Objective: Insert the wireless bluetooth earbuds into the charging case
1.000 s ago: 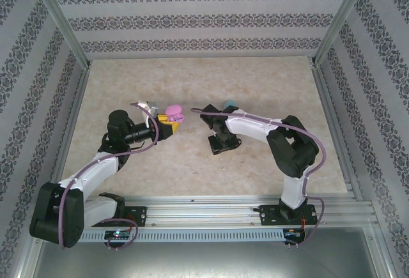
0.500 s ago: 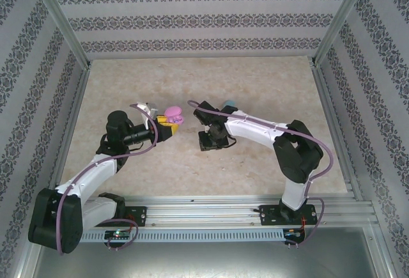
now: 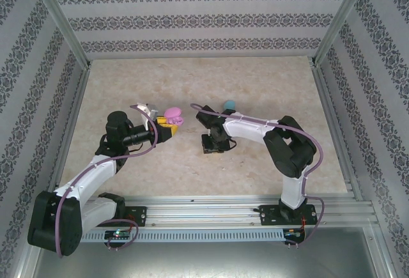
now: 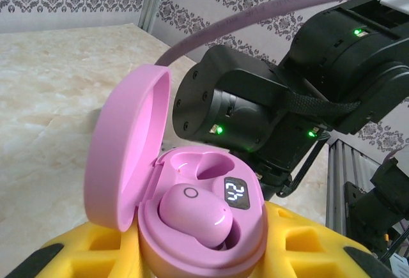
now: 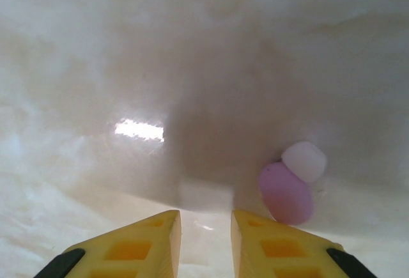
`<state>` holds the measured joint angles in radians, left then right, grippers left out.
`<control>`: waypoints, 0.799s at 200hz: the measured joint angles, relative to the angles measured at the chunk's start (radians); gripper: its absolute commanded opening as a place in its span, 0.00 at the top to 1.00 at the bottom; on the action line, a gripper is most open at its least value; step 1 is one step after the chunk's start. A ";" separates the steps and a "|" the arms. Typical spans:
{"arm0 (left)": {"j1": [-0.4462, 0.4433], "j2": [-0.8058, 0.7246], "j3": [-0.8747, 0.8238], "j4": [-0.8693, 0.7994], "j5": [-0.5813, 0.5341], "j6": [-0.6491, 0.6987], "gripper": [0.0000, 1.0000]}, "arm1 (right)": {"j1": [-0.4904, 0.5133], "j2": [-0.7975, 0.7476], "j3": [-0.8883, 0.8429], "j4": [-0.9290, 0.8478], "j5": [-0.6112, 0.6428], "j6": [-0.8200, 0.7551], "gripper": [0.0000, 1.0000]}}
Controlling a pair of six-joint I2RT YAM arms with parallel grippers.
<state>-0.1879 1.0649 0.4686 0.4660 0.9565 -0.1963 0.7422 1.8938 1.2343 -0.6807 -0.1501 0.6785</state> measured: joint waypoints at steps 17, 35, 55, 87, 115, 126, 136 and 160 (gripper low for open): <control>0.000 0.000 0.000 0.000 0.000 0.003 0.79 | -0.013 0.000 -0.001 -0.002 0.004 0.000 0.72; 0.000 0.001 0.000 0.000 0.000 0.003 0.79 | -0.028 0.000 -0.006 -0.002 0.005 0.000 0.72; 0.000 0.003 0.000 0.000 0.000 0.003 0.79 | -0.043 0.000 -0.009 -0.006 0.006 -0.001 0.71; 0.000 0.004 0.000 0.000 0.000 0.003 0.79 | -0.061 0.000 -0.009 -0.010 0.008 -0.004 0.71; 0.000 0.005 0.000 0.000 0.000 0.003 0.79 | -0.073 0.004 -0.002 -0.025 0.011 -0.008 0.70; 0.000 0.005 0.000 0.000 0.000 0.005 0.79 | -0.075 0.010 0.007 -0.031 0.011 -0.012 0.69; 0.000 0.005 0.000 0.000 0.000 0.006 0.79 | -0.078 0.018 0.018 -0.033 0.011 -0.017 0.69; 0.000 0.006 0.000 -0.001 0.000 0.006 0.79 | -0.079 0.035 0.041 -0.038 0.011 -0.024 0.69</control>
<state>-0.1879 1.0710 0.4686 0.4648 0.9565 -0.1902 0.6628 1.9293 1.2755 -0.7185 -0.1390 0.6544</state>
